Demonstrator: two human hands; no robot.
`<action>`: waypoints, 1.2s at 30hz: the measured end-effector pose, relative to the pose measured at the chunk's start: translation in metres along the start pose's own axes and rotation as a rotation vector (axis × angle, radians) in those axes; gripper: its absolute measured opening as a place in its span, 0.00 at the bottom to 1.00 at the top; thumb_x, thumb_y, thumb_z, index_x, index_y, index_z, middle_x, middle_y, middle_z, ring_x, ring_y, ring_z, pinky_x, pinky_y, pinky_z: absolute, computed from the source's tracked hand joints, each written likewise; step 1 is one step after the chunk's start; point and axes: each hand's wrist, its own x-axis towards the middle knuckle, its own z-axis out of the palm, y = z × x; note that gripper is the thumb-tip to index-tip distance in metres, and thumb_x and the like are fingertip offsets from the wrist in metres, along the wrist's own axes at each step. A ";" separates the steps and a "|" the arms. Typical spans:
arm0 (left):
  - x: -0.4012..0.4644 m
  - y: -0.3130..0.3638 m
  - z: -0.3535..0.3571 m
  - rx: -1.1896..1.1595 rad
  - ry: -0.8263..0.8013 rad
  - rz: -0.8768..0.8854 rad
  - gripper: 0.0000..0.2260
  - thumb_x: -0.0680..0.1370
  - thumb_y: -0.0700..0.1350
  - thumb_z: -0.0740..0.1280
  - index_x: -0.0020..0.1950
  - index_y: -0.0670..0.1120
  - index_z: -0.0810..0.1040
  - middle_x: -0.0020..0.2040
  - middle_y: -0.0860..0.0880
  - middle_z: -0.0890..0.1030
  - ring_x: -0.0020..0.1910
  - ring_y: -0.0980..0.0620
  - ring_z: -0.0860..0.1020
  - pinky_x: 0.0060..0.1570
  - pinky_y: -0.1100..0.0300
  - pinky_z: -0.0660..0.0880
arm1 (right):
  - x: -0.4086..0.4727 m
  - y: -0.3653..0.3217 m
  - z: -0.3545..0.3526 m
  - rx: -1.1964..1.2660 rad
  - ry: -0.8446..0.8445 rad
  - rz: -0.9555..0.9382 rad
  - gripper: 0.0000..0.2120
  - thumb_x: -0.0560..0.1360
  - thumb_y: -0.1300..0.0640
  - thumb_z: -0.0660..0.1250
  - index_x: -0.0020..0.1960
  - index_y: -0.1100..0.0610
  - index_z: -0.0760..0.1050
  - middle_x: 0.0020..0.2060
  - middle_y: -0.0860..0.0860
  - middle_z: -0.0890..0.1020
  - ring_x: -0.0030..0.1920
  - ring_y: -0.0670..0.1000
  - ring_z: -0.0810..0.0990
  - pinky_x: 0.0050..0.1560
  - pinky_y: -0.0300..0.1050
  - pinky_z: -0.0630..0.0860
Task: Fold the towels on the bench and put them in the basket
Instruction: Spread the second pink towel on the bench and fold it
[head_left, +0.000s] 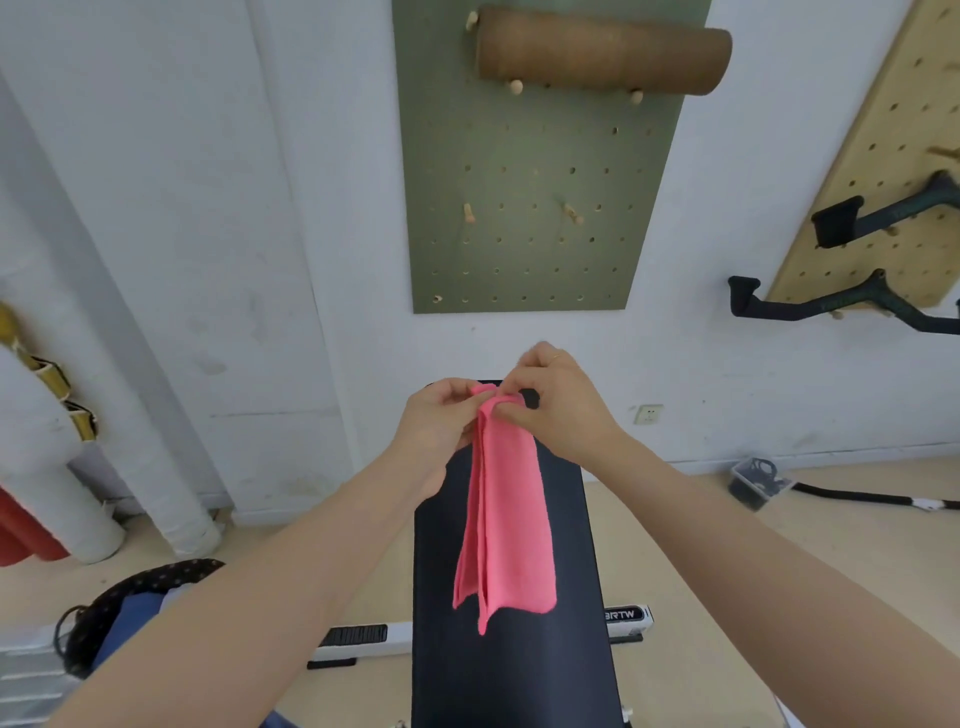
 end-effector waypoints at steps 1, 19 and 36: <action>-0.002 0.000 0.002 -0.005 -0.012 -0.006 0.02 0.75 0.41 0.69 0.46 0.43 0.79 0.40 0.48 0.82 0.37 0.54 0.80 0.39 0.62 0.78 | -0.001 -0.001 0.001 -0.048 0.015 -0.050 0.07 0.73 0.54 0.69 0.45 0.57 0.81 0.45 0.48 0.73 0.45 0.48 0.68 0.49 0.45 0.70; -0.013 0.012 0.004 0.125 -0.147 0.115 0.02 0.76 0.40 0.67 0.43 0.45 0.78 0.44 0.47 0.82 0.44 0.52 0.80 0.52 0.57 0.77 | -0.005 0.007 0.000 0.214 0.023 -0.015 0.13 0.74 0.50 0.67 0.36 0.55 0.68 0.27 0.46 0.70 0.29 0.45 0.65 0.32 0.40 0.64; -0.008 -0.048 -0.059 0.327 -0.152 -0.154 0.08 0.77 0.38 0.65 0.38 0.44 0.73 0.34 0.50 0.77 0.35 0.56 0.75 0.42 0.65 0.77 | -0.041 0.093 0.020 -0.032 -0.416 0.156 0.08 0.70 0.52 0.69 0.35 0.55 0.80 0.41 0.49 0.79 0.46 0.51 0.73 0.54 0.44 0.68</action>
